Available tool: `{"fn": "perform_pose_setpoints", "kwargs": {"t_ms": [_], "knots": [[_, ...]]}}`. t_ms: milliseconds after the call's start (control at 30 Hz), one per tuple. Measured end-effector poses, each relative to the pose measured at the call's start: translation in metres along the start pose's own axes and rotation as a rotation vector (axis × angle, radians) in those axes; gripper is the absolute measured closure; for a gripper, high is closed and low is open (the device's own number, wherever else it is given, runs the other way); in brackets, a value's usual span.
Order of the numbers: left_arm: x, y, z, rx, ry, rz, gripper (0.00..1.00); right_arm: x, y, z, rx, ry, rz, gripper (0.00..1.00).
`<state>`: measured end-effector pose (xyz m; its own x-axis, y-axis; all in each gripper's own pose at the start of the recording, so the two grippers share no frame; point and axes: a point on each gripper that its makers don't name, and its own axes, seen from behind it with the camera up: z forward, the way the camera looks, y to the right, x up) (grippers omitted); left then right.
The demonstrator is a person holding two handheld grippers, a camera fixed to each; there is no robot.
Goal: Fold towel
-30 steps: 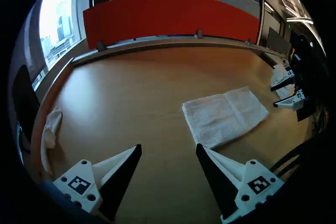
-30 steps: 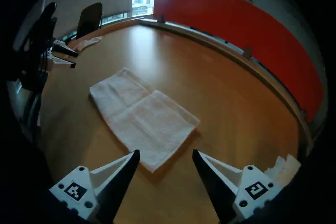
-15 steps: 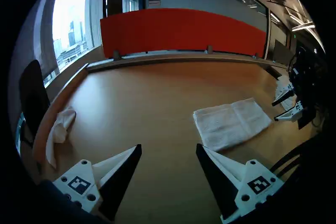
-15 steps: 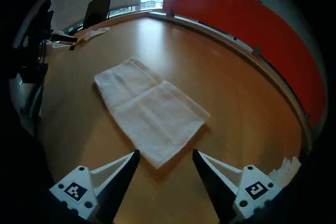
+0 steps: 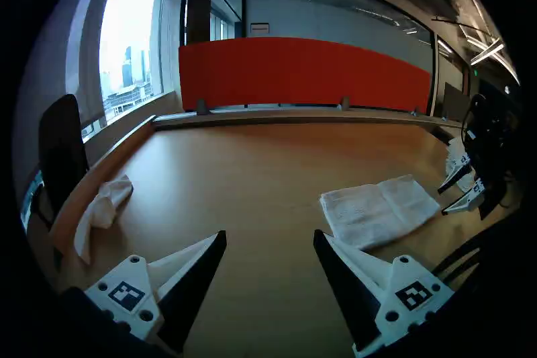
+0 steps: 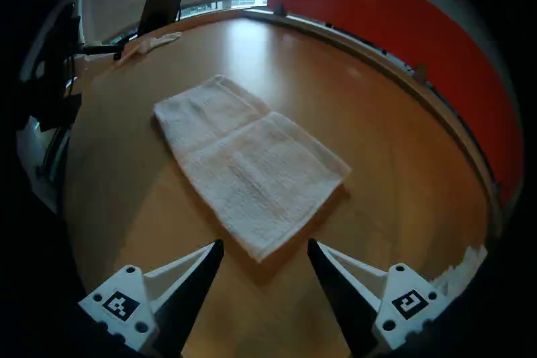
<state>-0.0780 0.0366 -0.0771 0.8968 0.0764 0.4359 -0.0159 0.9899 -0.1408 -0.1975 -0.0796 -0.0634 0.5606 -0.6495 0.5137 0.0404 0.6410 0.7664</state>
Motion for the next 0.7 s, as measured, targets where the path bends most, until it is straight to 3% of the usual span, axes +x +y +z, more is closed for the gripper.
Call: {"fn": "perform_pose_setpoints", "kwargs": {"t_ms": [200, 433, 700], "knots": [[-0.008, -0.002, 0.002, 0.007, 0.026, 0.036, 0.04, -0.004, 0.000, 0.001, 0.008, -0.015, 0.007, 0.03], [-0.022, 0.000, 0.003, 0.002, 0.016, -0.006, 0.03, -0.007, -0.001, 0.002, 0.016, -0.031, -0.011, 0.03], [-0.032, -0.001, 0.000, -0.009, -0.003, -0.012, 0.04, -0.011, -0.003, 0.006, 0.017, -0.044, -0.026, 0.18]]}}
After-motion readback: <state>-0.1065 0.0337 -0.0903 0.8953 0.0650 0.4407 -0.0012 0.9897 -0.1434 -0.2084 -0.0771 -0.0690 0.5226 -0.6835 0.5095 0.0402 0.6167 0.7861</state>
